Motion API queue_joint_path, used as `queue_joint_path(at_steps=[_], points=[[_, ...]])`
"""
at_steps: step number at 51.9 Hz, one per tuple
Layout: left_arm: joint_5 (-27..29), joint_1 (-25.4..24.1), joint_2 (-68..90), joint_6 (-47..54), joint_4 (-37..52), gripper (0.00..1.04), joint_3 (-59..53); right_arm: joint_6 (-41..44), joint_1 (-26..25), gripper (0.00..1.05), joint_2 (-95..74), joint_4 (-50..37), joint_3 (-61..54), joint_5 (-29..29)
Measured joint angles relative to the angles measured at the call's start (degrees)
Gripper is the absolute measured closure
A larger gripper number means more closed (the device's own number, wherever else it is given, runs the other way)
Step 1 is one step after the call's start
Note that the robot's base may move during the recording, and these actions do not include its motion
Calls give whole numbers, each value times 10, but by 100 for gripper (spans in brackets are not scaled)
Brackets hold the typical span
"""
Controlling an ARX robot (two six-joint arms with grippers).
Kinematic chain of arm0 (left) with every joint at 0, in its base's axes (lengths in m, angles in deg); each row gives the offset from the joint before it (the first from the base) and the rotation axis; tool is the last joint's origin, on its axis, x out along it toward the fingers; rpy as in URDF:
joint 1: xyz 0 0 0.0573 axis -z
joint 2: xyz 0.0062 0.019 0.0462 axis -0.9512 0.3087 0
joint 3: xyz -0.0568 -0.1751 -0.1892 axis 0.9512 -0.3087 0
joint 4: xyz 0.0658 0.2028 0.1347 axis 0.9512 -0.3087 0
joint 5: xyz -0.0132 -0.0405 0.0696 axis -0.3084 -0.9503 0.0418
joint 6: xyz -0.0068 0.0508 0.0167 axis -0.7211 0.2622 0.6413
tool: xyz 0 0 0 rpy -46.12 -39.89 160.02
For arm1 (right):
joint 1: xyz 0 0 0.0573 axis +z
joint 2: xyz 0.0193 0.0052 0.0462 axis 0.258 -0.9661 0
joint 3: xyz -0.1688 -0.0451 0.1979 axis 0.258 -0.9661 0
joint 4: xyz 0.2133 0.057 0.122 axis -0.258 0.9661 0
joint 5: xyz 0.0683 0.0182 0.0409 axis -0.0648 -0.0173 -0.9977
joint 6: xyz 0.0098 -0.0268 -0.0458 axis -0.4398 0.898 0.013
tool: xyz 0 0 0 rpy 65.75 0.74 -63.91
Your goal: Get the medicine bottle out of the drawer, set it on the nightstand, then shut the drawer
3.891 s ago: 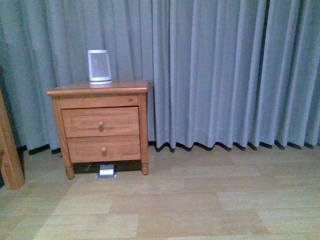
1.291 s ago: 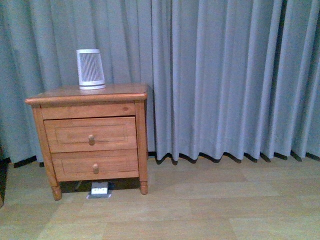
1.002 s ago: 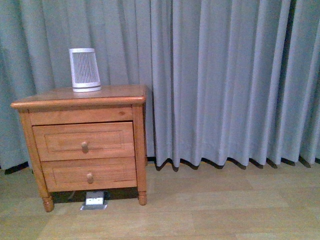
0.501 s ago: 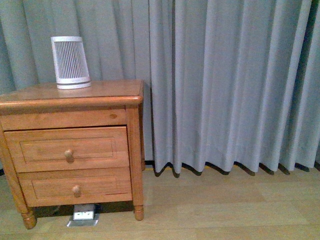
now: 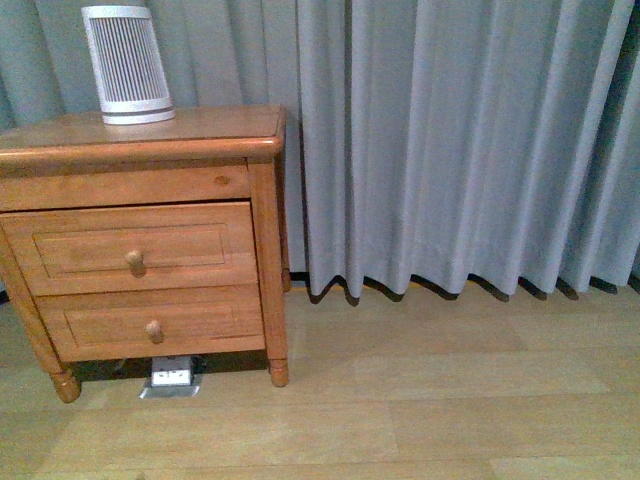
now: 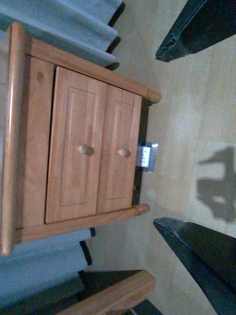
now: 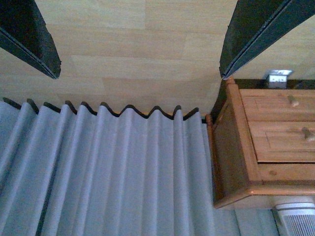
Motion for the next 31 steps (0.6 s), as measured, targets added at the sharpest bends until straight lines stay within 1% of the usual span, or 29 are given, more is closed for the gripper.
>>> queue_joint_path(at_steps=[7,12,15,25,31], points=[[5,8,154,29,100,7,88,0,0,7,0,0,0,0],[6,8,236,49,143,7,151,0,0,7,0,0,0,0],[-5,4,295,66,177,7,197,0,0,7,0,0,0,0],[-30,-14,436,104,223,7,308,0,0,7,0,0,0,0],[-31,-29,515,113,221,7,376,0,0,7,0,0,0,0]])
